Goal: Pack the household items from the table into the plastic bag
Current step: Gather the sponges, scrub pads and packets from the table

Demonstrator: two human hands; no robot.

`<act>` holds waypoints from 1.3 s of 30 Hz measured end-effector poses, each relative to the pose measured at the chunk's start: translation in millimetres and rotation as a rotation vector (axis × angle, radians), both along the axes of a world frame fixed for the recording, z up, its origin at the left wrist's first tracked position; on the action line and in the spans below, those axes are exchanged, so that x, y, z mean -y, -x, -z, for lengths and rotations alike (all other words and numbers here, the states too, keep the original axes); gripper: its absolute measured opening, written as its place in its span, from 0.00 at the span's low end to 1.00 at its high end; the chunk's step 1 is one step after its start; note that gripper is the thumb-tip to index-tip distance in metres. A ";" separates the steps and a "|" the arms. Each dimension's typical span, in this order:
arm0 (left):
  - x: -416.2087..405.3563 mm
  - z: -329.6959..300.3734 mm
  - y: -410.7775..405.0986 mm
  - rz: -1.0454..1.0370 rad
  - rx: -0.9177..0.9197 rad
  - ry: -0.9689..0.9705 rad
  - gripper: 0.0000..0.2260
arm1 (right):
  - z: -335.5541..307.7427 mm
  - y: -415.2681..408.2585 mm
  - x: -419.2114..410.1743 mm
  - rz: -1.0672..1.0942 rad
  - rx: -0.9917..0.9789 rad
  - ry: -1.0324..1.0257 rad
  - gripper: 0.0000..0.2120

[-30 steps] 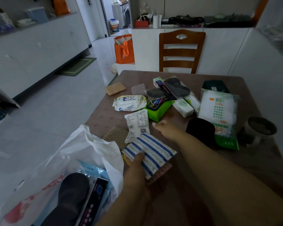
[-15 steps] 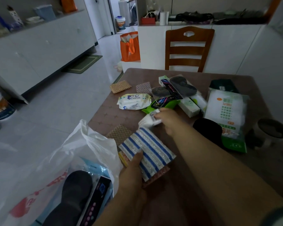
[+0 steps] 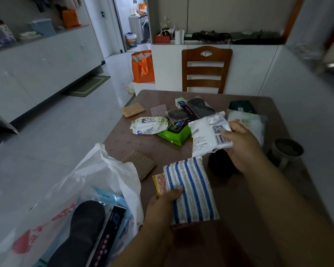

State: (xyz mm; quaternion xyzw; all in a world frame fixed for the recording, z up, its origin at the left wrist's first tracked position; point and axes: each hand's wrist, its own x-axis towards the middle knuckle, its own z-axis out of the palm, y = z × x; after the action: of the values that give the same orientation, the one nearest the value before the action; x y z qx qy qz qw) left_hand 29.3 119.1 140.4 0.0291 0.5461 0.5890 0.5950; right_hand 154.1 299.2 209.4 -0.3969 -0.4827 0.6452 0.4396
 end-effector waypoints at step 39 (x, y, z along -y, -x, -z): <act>7.5 -3.3 -7.4 0.049 0.121 -0.190 0.21 | 54.6 -13.6 59.5 -0.659 0.177 0.491 0.13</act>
State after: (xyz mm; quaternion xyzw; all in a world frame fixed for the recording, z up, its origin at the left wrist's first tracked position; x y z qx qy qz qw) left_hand 36.7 111.6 143.7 0.0632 0.4497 0.6240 0.6359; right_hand 167.7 239.8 154.8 -0.3679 -0.4516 0.8107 0.0588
